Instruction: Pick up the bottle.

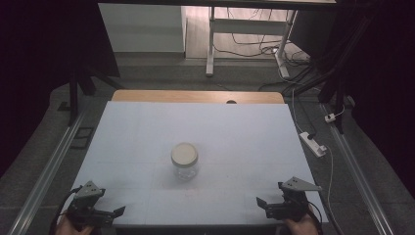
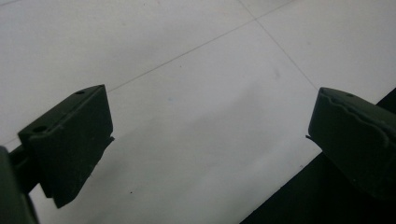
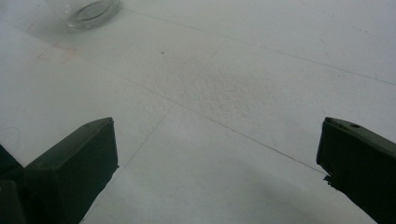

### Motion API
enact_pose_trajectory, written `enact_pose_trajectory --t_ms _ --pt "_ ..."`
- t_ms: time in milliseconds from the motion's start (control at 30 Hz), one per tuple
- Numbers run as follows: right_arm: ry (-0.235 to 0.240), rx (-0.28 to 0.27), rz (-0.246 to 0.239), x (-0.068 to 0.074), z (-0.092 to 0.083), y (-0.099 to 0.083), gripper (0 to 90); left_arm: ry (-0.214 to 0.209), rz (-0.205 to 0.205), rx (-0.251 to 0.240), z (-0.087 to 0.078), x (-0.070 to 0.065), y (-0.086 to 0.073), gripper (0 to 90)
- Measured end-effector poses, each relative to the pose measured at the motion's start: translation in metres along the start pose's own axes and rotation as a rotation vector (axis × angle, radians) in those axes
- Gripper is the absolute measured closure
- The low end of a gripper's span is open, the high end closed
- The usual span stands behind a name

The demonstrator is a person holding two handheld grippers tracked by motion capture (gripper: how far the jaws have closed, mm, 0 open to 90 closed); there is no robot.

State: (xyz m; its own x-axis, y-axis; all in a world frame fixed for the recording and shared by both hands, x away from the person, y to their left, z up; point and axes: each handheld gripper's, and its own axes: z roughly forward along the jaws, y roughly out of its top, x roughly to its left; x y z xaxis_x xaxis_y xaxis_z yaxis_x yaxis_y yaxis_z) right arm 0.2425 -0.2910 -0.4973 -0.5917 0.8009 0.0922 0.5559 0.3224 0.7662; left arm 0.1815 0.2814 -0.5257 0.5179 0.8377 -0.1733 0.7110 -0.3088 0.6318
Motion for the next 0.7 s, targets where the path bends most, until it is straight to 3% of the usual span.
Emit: enact_pose_trajectory --t_ms 300,700 --pt "-0.018 0.046 -0.064 0.0084 -0.0023 -0.0023 0.0 -0.001 -0.002 0.013 0.0012 0.0003 0.0005 1.4" --pt "0.027 0.056 -0.045 0.005 -0.001 -0.0019 0.0 -0.015 -0.009 0.015 0.0012 0.0017 0.0007 1.5"
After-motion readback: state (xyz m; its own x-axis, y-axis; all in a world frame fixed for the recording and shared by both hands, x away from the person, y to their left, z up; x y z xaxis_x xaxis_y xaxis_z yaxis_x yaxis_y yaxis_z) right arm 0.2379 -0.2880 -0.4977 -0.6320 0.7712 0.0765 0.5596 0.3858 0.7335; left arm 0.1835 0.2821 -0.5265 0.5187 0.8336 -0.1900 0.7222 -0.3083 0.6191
